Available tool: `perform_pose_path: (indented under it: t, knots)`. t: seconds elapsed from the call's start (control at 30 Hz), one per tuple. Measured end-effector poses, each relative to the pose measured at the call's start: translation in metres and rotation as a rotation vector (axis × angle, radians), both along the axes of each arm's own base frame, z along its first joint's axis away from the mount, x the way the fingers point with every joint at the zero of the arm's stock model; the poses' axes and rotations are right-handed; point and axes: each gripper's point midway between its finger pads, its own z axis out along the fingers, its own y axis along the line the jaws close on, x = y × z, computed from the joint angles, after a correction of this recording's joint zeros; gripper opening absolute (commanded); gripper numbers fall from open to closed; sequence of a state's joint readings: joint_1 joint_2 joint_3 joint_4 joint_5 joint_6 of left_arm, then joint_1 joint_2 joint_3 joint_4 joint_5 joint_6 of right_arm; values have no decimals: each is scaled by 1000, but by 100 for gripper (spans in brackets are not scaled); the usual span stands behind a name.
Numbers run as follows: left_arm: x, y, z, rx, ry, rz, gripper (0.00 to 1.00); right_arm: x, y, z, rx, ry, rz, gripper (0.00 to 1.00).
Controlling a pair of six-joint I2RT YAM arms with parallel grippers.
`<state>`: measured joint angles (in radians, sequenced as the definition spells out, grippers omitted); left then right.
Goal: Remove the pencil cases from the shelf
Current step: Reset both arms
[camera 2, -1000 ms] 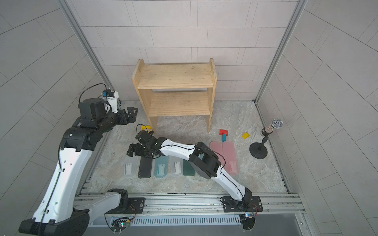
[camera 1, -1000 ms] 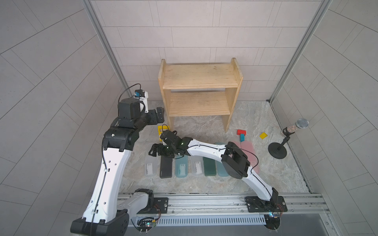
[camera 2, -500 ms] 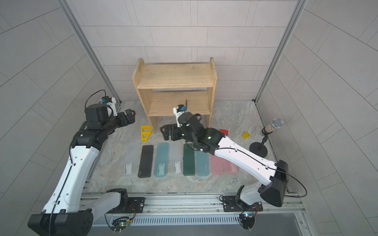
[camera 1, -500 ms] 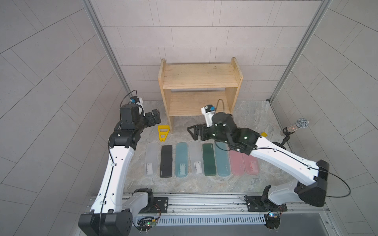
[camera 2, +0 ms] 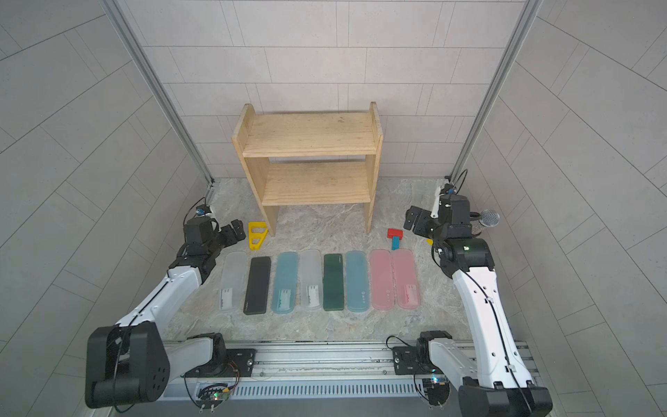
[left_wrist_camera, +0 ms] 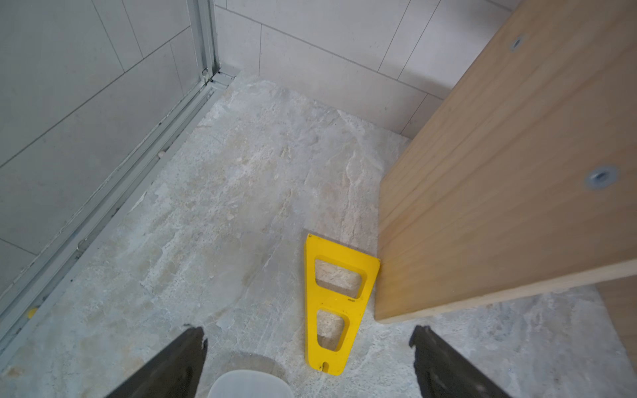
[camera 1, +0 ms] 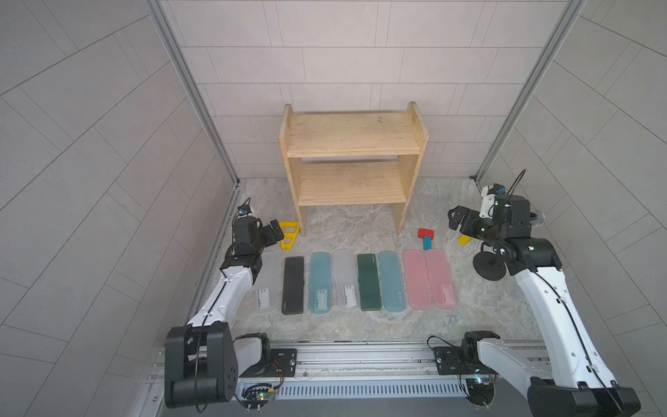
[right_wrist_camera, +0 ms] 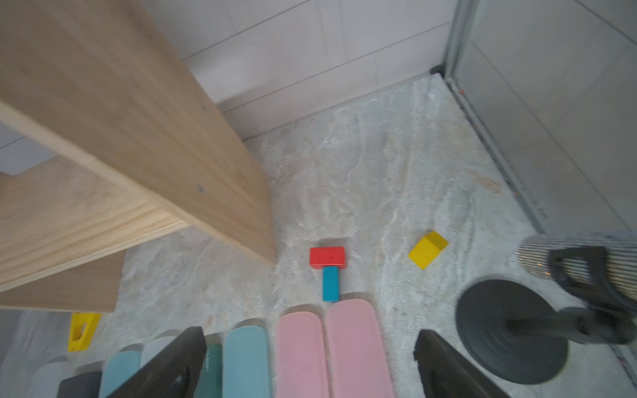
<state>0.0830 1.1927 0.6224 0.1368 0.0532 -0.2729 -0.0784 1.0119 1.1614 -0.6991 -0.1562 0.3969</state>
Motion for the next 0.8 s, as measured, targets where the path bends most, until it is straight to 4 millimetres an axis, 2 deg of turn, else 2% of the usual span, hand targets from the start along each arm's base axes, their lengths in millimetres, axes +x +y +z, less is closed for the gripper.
perform_pose_path:
  t: [0.03, 0.23, 0.4, 0.5, 0.67, 0.8]
  knots:
    - [1, 2, -5, 12, -3, 6, 100, 0, -8, -7, -8, 25, -17, 100]
    - [25, 6, -15, 54, -67, 3, 100, 17, -27, -44, -11, 142, -38, 100]
    - [33, 8, -36, 67, -51, 0, 100, 33, -41, -63, -11, 163, -57, 100]
    - [40, 9, -35, 87, -65, -9, 100, 45, -50, -70, -8, 143, -62, 100]
    - [55, 11, -26, 107, -94, -16, 100, 65, -77, -71, 0, 83, -117, 100]
    - [70, 11, -23, 115, -101, -28, 100, 80, -77, -76, 37, 35, -106, 100]
